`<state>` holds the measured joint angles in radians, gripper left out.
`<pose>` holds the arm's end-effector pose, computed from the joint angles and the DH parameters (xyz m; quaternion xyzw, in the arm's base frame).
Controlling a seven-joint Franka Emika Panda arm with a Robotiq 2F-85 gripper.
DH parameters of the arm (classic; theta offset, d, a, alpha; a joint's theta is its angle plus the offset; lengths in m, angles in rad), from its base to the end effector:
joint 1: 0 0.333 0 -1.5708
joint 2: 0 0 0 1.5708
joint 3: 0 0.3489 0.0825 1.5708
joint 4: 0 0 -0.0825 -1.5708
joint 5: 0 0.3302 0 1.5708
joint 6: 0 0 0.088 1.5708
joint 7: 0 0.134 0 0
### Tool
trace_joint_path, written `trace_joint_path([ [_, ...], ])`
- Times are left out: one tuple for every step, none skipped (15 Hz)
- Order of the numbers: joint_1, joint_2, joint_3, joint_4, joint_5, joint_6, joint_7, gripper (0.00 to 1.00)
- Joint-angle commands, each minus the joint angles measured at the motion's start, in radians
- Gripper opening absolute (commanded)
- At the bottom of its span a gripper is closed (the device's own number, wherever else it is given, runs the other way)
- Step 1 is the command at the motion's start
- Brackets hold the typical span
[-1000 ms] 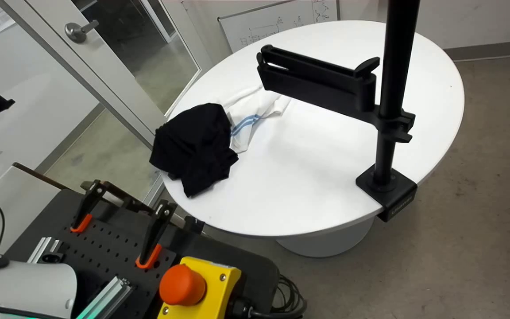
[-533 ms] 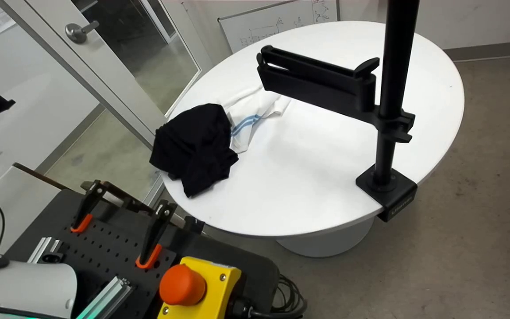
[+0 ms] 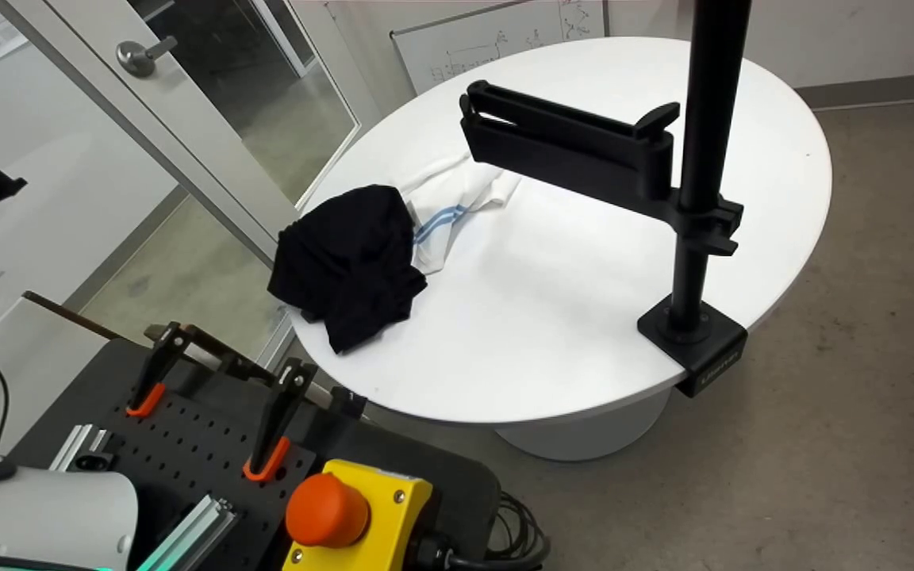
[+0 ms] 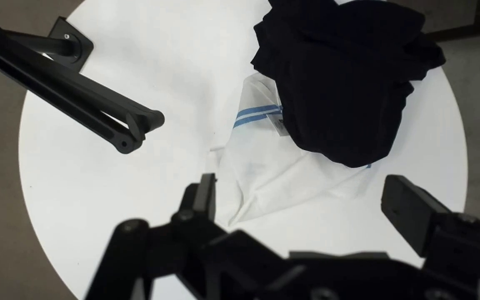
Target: Hang the tea towel on the stand
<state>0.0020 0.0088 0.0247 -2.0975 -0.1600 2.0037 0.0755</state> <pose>0.4862 -0.0005 0.4422 0.9961 0.0129 -0.0474 0.0731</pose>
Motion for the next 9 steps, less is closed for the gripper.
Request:
trace_joint_path([
  [-0.012,0.083,-0.023,-0.007,0.025,0.097,0.066,1.0],
  [-0.015,0.109,-0.029,-0.007,0.031,0.124,0.081,1.0],
  [-0.018,0.136,-0.034,-0.009,0.041,0.162,0.1,1.0],
  [-0.019,0.159,-0.038,-0.008,0.052,0.191,0.117,1.0],
  [-0.019,0.186,-0.041,-0.006,0.062,0.234,0.134,1.0],
  [-0.017,0.207,-0.044,-0.005,0.069,0.271,0.148,1.0],
  [-0.013,0.236,-0.047,-0.001,0.069,0.306,0.166,1.0],
  [-0.009,0.257,-0.051,0.001,0.068,0.331,0.181,1.0],
  [-0.003,0.284,-0.055,0.004,0.061,0.36,0.201,1.0],
])
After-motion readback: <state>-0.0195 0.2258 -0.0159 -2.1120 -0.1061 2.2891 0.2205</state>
